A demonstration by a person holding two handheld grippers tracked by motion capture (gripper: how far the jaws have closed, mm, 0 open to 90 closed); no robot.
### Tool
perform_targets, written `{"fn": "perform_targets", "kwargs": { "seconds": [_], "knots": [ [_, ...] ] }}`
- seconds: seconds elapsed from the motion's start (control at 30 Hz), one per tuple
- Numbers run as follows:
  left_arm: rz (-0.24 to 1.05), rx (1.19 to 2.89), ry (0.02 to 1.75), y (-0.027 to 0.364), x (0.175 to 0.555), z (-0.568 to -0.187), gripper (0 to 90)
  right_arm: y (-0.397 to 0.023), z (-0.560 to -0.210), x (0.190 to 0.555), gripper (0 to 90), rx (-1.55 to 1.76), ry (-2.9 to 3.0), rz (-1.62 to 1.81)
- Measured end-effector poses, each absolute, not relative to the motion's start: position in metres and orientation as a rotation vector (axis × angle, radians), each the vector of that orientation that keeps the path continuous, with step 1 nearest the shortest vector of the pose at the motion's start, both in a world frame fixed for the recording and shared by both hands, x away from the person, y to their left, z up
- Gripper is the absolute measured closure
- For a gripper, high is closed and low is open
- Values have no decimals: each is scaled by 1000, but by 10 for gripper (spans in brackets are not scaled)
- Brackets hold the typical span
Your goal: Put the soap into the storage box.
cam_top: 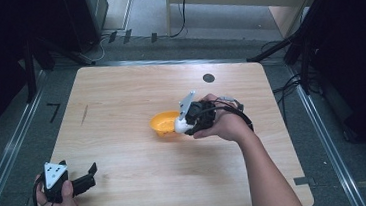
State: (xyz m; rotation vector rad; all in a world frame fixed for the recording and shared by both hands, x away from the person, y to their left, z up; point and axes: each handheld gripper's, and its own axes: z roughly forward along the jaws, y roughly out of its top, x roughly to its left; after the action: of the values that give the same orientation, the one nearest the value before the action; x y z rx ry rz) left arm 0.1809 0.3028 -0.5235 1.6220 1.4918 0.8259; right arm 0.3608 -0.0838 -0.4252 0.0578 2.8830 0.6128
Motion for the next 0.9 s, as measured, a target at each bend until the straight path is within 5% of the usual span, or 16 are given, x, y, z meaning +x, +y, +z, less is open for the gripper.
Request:
{"fn": "perform_targets", "kwargs": {
  "seconds": [0.9],
  "knots": [
    [818,1612,1492,304,181,-524,4,-35,-431,400,509,3,2914,571]
  ]
}}
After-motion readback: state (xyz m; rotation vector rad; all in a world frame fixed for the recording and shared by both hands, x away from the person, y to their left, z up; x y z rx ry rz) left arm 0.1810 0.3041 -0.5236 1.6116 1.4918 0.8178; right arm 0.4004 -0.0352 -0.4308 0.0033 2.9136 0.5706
